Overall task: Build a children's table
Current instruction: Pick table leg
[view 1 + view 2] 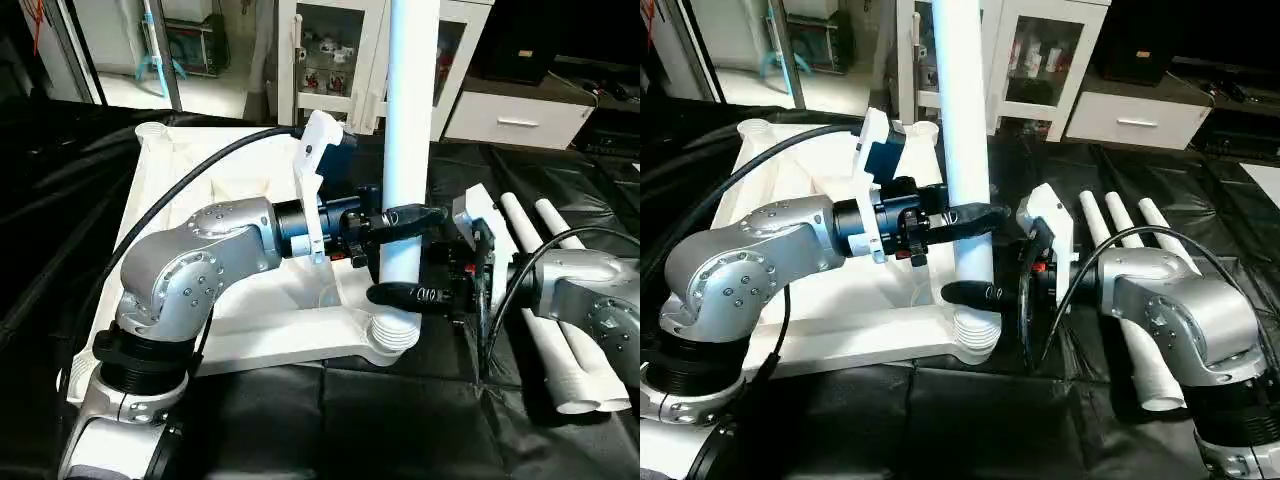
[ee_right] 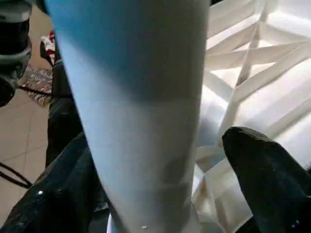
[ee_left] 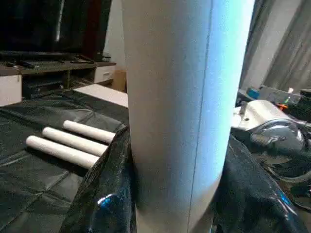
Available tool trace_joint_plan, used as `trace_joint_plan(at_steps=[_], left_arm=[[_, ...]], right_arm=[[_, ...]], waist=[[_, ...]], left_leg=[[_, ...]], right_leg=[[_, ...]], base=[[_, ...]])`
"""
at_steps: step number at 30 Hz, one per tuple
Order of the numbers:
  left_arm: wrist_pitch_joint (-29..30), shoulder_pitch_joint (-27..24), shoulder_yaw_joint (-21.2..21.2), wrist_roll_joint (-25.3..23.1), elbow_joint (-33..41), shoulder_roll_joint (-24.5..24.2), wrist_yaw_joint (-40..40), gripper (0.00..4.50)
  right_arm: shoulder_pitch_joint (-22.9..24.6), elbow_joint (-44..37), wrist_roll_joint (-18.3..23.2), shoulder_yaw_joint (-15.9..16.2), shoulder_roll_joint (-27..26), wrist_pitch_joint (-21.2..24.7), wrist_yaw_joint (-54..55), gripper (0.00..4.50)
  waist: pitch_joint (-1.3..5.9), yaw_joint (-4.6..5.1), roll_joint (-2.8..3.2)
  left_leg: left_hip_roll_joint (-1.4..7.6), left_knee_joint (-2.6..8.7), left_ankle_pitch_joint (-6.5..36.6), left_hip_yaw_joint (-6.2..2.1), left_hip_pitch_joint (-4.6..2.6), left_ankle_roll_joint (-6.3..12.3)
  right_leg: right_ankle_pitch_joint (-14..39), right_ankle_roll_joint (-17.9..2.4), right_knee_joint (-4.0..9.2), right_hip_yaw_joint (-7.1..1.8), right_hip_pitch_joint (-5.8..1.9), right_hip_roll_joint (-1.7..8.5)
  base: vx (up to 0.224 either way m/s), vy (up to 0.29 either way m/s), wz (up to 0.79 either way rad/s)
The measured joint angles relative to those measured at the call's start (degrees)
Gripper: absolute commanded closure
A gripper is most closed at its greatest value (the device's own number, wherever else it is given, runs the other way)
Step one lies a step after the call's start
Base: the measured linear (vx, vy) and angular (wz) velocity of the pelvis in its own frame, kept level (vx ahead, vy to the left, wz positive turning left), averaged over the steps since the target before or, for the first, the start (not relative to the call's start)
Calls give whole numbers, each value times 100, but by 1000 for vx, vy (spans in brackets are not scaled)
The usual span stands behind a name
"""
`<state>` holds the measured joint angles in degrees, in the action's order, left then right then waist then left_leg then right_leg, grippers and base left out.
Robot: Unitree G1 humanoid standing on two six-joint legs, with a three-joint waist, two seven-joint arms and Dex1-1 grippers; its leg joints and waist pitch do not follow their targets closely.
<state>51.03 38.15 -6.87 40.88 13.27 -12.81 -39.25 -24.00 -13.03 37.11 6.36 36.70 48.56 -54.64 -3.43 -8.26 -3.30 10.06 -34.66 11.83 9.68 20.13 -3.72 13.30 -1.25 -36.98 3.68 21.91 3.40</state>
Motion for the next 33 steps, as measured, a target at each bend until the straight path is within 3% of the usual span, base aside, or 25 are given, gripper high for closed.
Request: trace_joint_plan(at_steps=[19,25,26,33], left_arm=[[-24,-1,-62,-2,2,-6,-70,265],[-19,-1,-92,1,3,-6,-123,265],[-19,-1,-99,1,11,-19,-133,265],[-35,-1,-166,-7,137,-147,-257,266]], right_arm=[[161,-62,-49,150,63,-21,-287,245],[178,-110,-70,192,61,-49,-319,252],[181,-110,-79,205,56,-72,-317,218],[179,-30,-70,206,-48,-96,-305,152]], waist=[[-1,-1,-2],[0,-3,-2],[0,-2,-2],[0,-1,-2]], left_leg=[[0,-1,-1,0,-1,0],[0,-1,-1,0,-1,0],[0,-1,-1,0,-1,0],[0,-1,-1,0,-1,0]], right_leg=[[-1,-1,-1,0,0,0],[-1,-2,-2,0,0,0],[-2,-2,-2,0,0,0],[-2,-3,-2,0,0,0]], base=[[0,0,0],[0,0,0],[0,0,0],[0,0,0]])
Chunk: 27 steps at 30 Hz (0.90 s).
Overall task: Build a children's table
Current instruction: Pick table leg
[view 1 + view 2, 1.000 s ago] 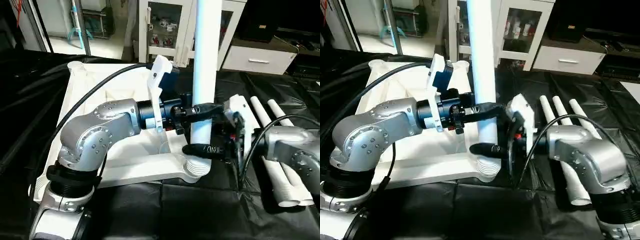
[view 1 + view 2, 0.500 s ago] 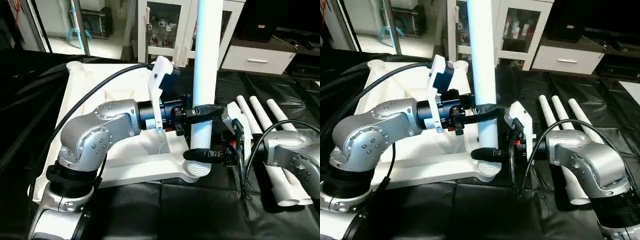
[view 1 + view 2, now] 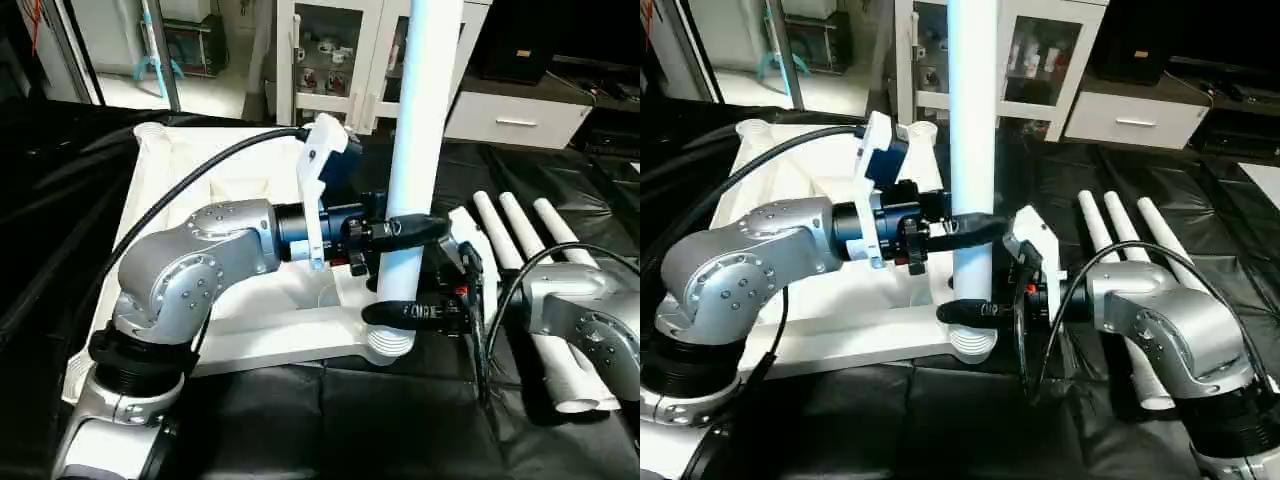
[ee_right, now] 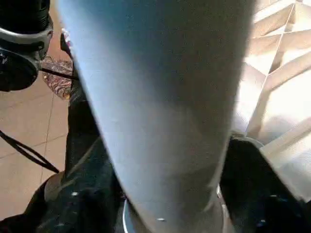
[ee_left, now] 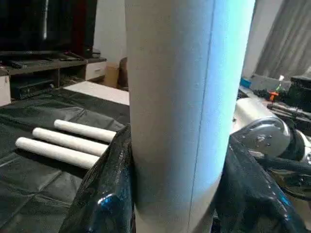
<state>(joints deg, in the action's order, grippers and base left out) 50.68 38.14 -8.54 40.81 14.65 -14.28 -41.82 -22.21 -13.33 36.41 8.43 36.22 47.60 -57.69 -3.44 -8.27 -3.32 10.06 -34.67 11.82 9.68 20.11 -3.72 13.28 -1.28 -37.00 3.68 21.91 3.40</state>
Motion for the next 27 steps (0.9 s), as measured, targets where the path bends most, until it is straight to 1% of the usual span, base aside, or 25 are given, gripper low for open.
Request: trace_joint_plan(at_steps=[4,17,18,21,23,25,27], left_arm=[[-32,0,-36,0,8,-32,-114,266],[-110,0,-160,-51,9,-93,-259,266],[-110,0,-168,-53,9,-96,-283,266],[-114,0,-191,-59,9,-112,-298,266],[-115,0,-201,-59,9,-120,-309,266],[-121,1,-213,-63,9,-126,-320,266],[-126,1,-214,-65,2,-129,-350,266]], right_arm=[[-24,4,-5,0,-6,0,0,128],[-100,12,7,23,-5,9,-122,126],[-100,12,8,29,-5,30,-145,162],[-100,16,26,57,2,78,-220,162],[-100,18,31,67,9,90,-238,199],[-99,18,40,82,35,102,-274,205],[-99,17,71,96,43,104,-285,227]], waist=[[0,-3,0],[1,-2,-2],[1,-2,-2],[1,-2,-2],[1,-3,-2],[1,-4,-2],[1,-2,-2]], left_leg=[[0,-1,0,0,0,0],[0,-1,-1,0,0,0],[0,-1,-1,0,0,0],[0,-2,-1,0,0,0],[0,-2,-1,0,0,0],[0,-2,-1,0,0,1],[0,-2,-1,0,0,1]], right_leg=[[-1,-1,0,0,0,0],[-1,-1,-1,0,0,0],[-1,-1,-1,0,0,0],[-1,-1,-1,0,0,0],[-1,-2,-1,0,0,0],[-1,-2,-1,0,0,0],[-1,-2,-1,0,0,0]], base=[[0,0,0],[0,0,0],[0,0,0],[0,0,0],[0,0,0],[0,0,0],[0,0,0]])
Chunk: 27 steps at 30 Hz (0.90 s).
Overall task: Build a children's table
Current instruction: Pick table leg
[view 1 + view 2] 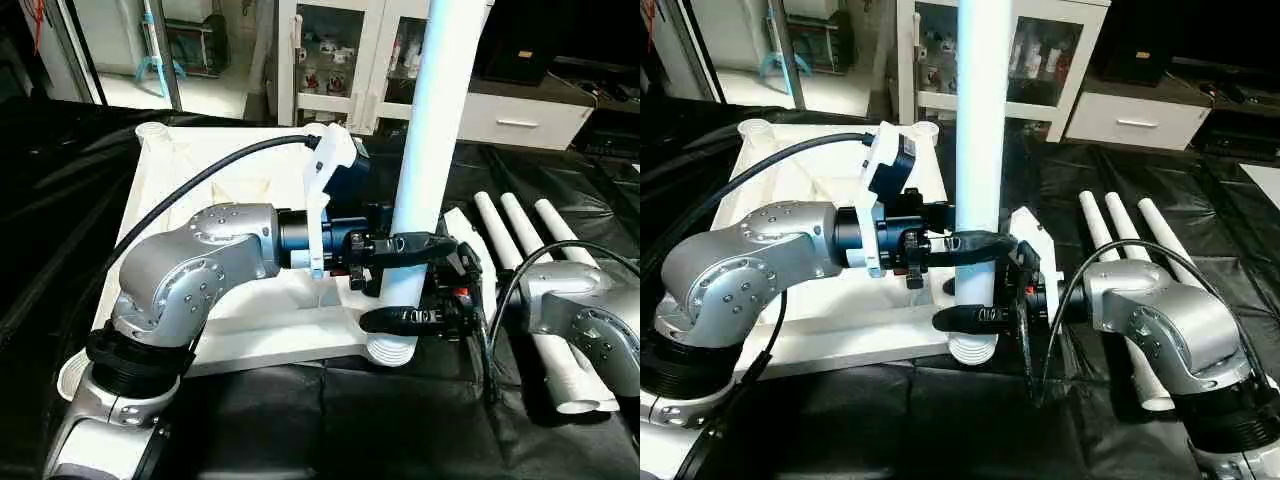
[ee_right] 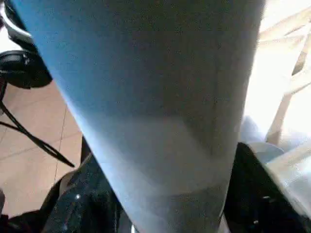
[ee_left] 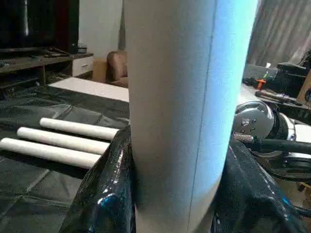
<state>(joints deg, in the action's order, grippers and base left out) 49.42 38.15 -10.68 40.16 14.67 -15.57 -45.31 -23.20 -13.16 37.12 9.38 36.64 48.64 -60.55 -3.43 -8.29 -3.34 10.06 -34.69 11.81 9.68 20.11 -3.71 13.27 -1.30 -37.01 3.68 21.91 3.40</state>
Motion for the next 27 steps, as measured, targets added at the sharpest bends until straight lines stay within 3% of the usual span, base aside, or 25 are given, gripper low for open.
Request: trace_joint_plan(at_steps=[12,15,27], left_arm=[[-40,23,-60,-32,-51,-28,-73,266],[-58,22,-56,-57,-51,-59,-64,196],[3,-284,589,192,69,-447,-71,98]], right_arm=[[30,-35,-5,16,97,-2,-69,244],[62,-50,-13,3,55,-31,36,244],[95,-17,-130,-159,-439,-398,662,255]], waist=[[0,-1,1],[1,1,3],[2,5,4]], left_leg=[[0,-1,0,0,-1,0],[0,-2,0,0,-1,0],[1,-3,-2,0,-3,-5]], right_leg=[[-1,-2,-1,0,0,0],[-2,-3,-1,0,-1,0],[-7,-9,-3,1,-1,0]], base=[[0,0,0],[0,0,0],[0,0,0]])
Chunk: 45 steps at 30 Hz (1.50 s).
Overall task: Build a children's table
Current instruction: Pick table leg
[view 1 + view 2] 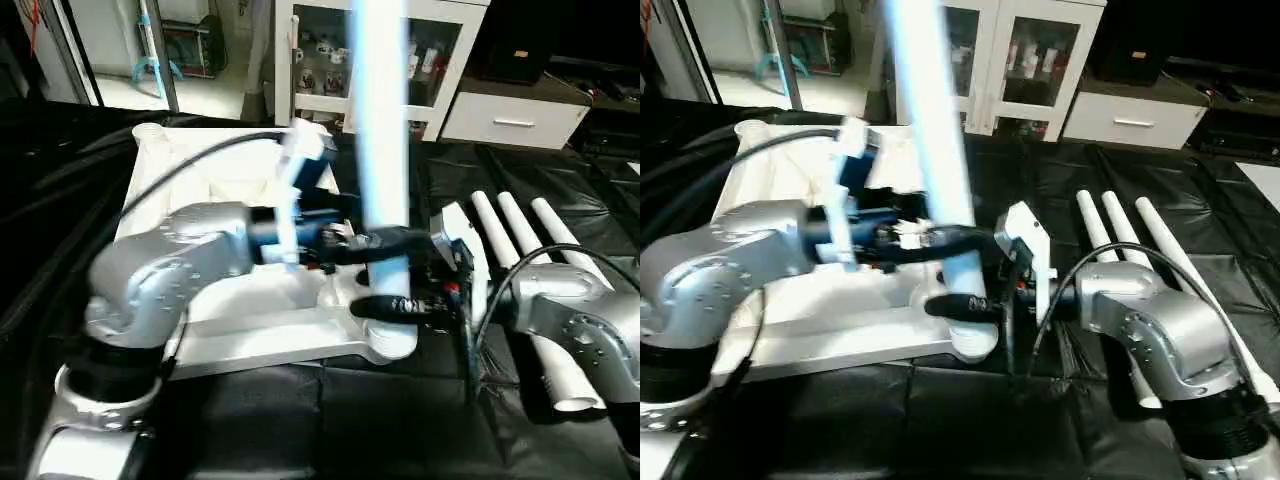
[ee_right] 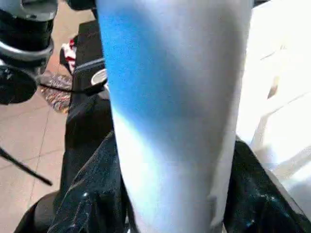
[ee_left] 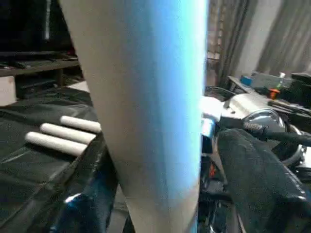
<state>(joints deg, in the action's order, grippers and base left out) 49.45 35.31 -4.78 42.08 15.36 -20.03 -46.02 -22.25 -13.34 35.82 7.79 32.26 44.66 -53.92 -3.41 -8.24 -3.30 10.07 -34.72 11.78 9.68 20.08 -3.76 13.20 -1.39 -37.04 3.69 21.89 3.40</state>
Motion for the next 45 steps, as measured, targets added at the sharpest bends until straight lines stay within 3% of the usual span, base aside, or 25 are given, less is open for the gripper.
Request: trace_joint_plan(at_steps=[7,12,14,20,25,29,32,36,38,43,45], left_arm=[[-496,-115,900,-20,-257,-463,-112,72],[-660,-142,725,-277,-356,-330,72,72],[-924,-157,410,-683,-511,-263,294,72],[-862,180,269,-1140,-1349,455,1310,72],[-898,497,244,-944,-1196,892,1287,72],[-724,504,259,-249,-597,997,925,72],[-658,504,125,-204,-332,994,807,72],[-726,499,50,-519,-497,937,929,72],[-1061,501,27,-889,-818,842,1132,72],[-1976,386,105,-1785,-1350,152,1317,72],[-2210,152,43,-1940,-1344,-184,944,43]], right_arm=[[-3,783,-414,-436,-133,-169,698,260],[17,734,-389,-404,-219,-204,644,261],[68,726,-358,-421,-295,-355,628,261],[177,642,-229,-432,-410,-411,528,261],[180,612,-262,-379,-452,-484,518,261],[192,543,-334,-357,-436,-517,533,262],[198,552,-399,-316,-436,-517,530,262],[202,559,-432,-315,-424,-517,535,262],[197,576,-447,-320,-448,-523,615,263],[168,960,-750,-423,-569,-839,1006,264],[131,1136,-878,-523,-624,-1060,1111,264]], waist=[[0,-7,-10],[0,-9,-10],[0,-16,-11],[-2,-16,-13],[-1,-21,-10],[-1,-11,-10],[-1,-6,-9],[-1,-4,-10],[-1,-1,-10],[-1,32,-10],[-1,15,-10]], left_leg=[[0,3,-4,-1,1,-23],[0,3,-4,-1,1,-22],[0,6,-5,-1,0,-24],[0,4,-14,-1,4,-22],[0,6,-14,-1,4,-22],[1,10,-14,0,6,-22],[1,10,-17,0,3,-25],[1,9,-24,0,0,-29],[1,9,-25,0,-1,-31],[2,19,-28,-3,1,-36],[1,22,-27,-1,5,-37]], right_leg=[[-11,0,1,2,0,0],[-12,0,2,2,0,0],[-12,0,1,3,0,0],[-25,3,4,3,1,0],[-25,3,6,3,2,1],[-25,3,6,3,6,0],[-26,1,3,3,5,0],[-34,3,6,3,2,0],[-32,14,7,2,0,0],[-39,10,9,4,7,-1],[-33,11,13,3,11,-1]], base=[[0,0,0],[0,0,0],[0,0,0],[0,0,0],[0,0,0],[0,0,0],[0,0,0],[0,0,0],[0,0,0],[0,0,0],[0,0,0]])
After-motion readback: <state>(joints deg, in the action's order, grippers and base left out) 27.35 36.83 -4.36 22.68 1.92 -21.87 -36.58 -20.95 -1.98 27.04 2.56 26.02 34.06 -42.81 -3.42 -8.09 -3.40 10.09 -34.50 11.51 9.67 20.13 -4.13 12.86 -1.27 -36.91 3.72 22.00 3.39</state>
